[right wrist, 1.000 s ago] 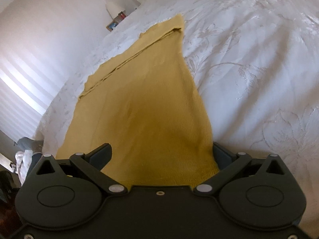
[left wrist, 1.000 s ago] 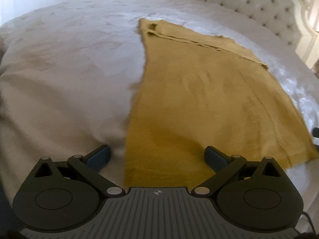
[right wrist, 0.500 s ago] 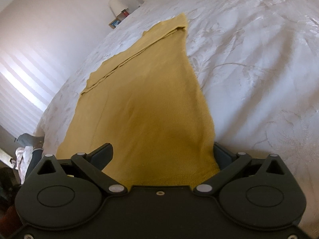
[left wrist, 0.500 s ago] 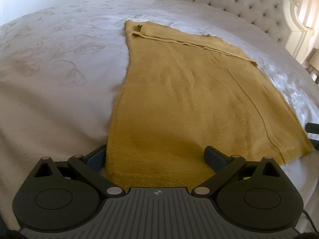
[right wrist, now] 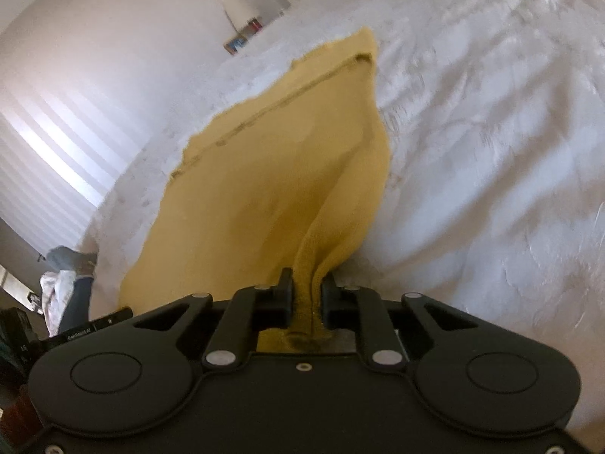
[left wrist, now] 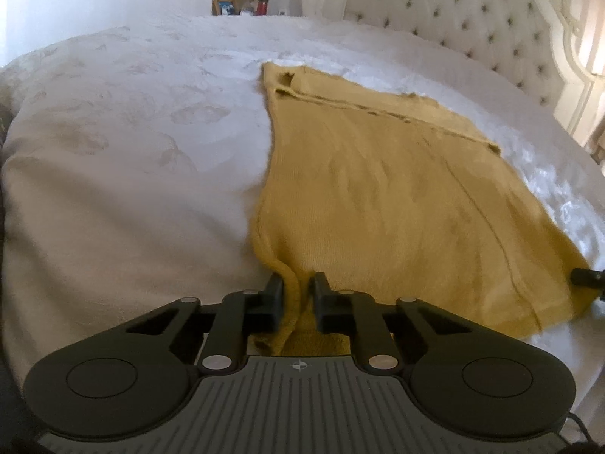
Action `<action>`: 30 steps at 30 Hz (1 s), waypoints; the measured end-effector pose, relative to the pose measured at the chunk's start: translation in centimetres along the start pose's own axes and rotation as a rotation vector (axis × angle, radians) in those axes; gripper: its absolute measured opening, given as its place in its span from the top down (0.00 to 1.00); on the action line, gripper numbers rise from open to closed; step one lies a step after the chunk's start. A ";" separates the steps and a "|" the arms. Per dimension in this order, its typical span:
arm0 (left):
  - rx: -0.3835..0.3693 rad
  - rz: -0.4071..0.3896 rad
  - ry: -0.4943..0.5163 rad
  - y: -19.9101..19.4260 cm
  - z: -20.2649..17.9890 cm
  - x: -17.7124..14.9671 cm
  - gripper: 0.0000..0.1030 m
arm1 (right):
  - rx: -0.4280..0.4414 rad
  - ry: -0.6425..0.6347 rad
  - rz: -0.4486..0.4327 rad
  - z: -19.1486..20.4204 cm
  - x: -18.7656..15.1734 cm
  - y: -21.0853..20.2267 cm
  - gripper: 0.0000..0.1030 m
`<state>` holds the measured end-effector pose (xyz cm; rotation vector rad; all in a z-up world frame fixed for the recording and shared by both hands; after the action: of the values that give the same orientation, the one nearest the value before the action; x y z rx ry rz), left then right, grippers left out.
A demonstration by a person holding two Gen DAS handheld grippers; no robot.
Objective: Fold small clothes
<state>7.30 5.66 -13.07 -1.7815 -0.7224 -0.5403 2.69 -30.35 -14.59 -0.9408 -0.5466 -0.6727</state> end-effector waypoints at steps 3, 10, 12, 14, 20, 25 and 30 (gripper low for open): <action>-0.012 -0.031 0.011 -0.9 -0.5 0.3 0.86 | 0.016 0.001 -0.080 0.1 0.7 -1.2 0.78; -0.031 -0.078 -0.051 -2.7 0.0 1.4 0.86 | -0.033 -0.004 -0.151 0.0 1.6 -2.7 0.78; -0.013 -0.076 -0.060 -2.7 0.4 1.5 0.86 | -0.082 -0.006 -0.113 -0.1 1.5 -2.6 0.78; 0.001 -0.063 -0.070 -2.6 1.0 1.5 0.86 | -0.120 -0.001 -0.057 -0.2 1.3 -2.5 0.78; 0.028 0.051 -0.082 -1.0 2.0 0.5 0.86 | -0.183 -0.072 0.097 0.4 0.4 -1.5 0.74; 0.026 0.099 -0.064 0.1 1.9 0.1 0.69 | -0.218 -0.064 0.152 -0.4 -0.4 -0.9 0.54; 0.003 0.110 -0.023 0.3 1.4 -0.4 0.56 | -0.332 -0.052 0.130 -1.5 0.1 -2.0 0.50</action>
<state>7.26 6.84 -14.00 -1.8161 -0.6366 -0.4453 1.52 -32.49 -14.20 -1.2966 -0.4215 -0.6331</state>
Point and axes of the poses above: each gripper's, at about its wrist camera, not at the fingertips, and y roughly the way its jaws point, z to its left, x to its top, the point moved 6 cm from there along y, roughly the way its jaws point, and after that the axes turned 13 degrees about -y, right-handed, at the moved point
